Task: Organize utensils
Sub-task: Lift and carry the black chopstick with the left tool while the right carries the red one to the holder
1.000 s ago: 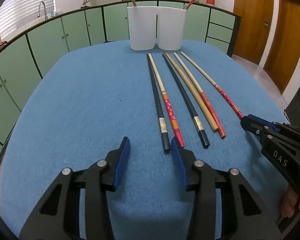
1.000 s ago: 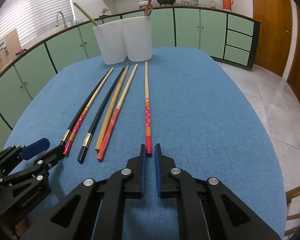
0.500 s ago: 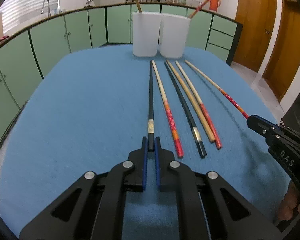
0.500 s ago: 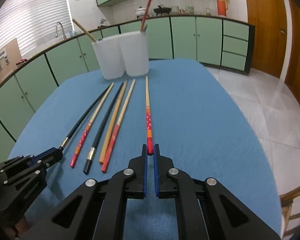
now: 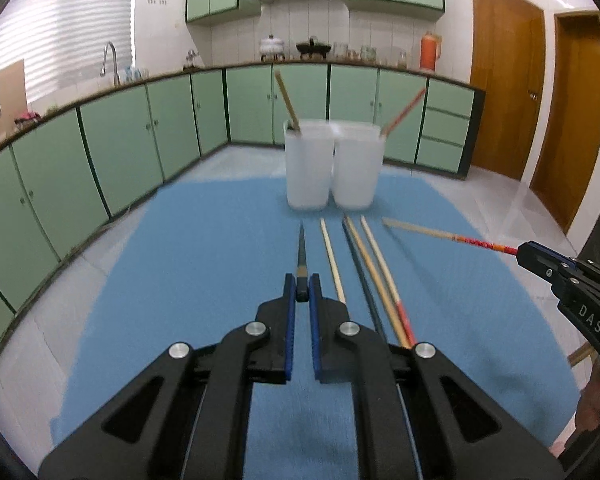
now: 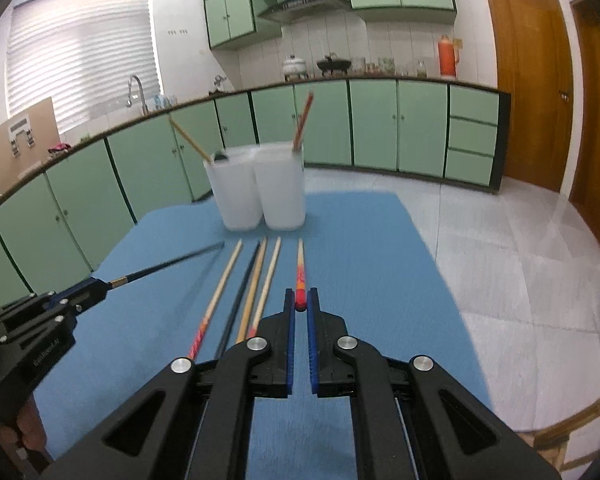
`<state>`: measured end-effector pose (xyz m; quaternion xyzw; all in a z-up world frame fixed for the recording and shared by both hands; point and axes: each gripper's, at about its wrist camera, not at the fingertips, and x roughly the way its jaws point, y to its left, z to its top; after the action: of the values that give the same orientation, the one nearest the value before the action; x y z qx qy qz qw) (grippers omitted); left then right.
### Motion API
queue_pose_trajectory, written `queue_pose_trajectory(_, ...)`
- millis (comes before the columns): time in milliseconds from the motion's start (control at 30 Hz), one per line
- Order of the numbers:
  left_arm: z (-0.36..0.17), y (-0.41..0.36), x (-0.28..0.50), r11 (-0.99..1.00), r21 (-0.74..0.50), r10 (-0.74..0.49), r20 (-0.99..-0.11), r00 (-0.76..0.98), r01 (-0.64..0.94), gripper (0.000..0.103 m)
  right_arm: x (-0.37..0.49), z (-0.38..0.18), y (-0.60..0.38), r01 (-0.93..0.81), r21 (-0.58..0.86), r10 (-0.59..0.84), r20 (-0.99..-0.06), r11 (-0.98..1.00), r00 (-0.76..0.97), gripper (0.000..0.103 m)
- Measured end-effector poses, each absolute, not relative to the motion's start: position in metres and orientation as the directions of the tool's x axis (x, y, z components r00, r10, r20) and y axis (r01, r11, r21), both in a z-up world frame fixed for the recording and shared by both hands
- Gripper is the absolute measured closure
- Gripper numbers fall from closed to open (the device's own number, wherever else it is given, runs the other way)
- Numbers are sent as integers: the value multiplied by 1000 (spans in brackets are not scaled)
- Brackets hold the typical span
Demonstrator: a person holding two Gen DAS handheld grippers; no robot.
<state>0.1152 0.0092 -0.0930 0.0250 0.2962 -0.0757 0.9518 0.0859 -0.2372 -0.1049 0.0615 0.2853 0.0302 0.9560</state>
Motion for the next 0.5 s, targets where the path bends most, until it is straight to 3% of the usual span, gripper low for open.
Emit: queue_pose_trajectory(500,-17,20,146,978,-73,-206,-463,862,195,97,121,-26,-246,-95,167,163,-466,981,870,97)
